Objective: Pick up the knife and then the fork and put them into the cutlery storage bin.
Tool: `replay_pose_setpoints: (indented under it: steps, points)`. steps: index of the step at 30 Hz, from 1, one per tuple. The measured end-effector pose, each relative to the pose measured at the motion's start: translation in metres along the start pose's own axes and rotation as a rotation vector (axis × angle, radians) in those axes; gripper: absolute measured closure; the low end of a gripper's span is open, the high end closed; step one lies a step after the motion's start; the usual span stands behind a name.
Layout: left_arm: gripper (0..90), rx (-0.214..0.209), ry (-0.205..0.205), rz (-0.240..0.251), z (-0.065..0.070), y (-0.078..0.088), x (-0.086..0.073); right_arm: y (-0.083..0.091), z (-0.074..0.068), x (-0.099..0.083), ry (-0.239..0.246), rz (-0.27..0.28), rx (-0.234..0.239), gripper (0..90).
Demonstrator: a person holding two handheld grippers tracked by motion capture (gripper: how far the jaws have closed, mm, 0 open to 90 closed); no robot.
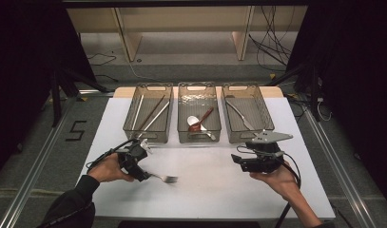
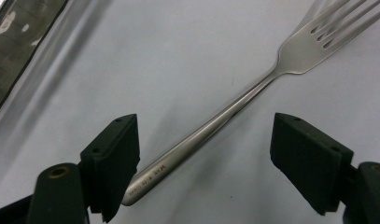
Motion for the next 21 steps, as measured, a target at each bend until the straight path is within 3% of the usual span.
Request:
replay_pose_setpoints:
  steps: [1, 10, 21]
  points:
    - [23.5, 0.001, 0.012, 0.008, 0.000, -0.001, 0.000, 0.000, -0.002, -0.001, -0.002, -0.002, 0.000, 29.1]
    - [24.2, -0.007, -0.018, -0.026, -0.001, -0.004, 0.002, 0.005, -0.012, -0.008, -0.009, -0.001, 0.020, 28.2]
    - [31.5, -0.022, -0.043, -0.072, -0.002, -0.010, 0.003, 0.012, -0.020, -0.011, -0.002, -0.001, 0.034, 28.2]
Point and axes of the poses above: each handheld gripper's, and its own axes: y roughly backward along the jaws, x roughly out of its top, z roughly to its right, the point moved 5 cm from there along -y, roughly forward along the jaws, and after that the axes turned 9 degrees about z, right-handed, at the moved point
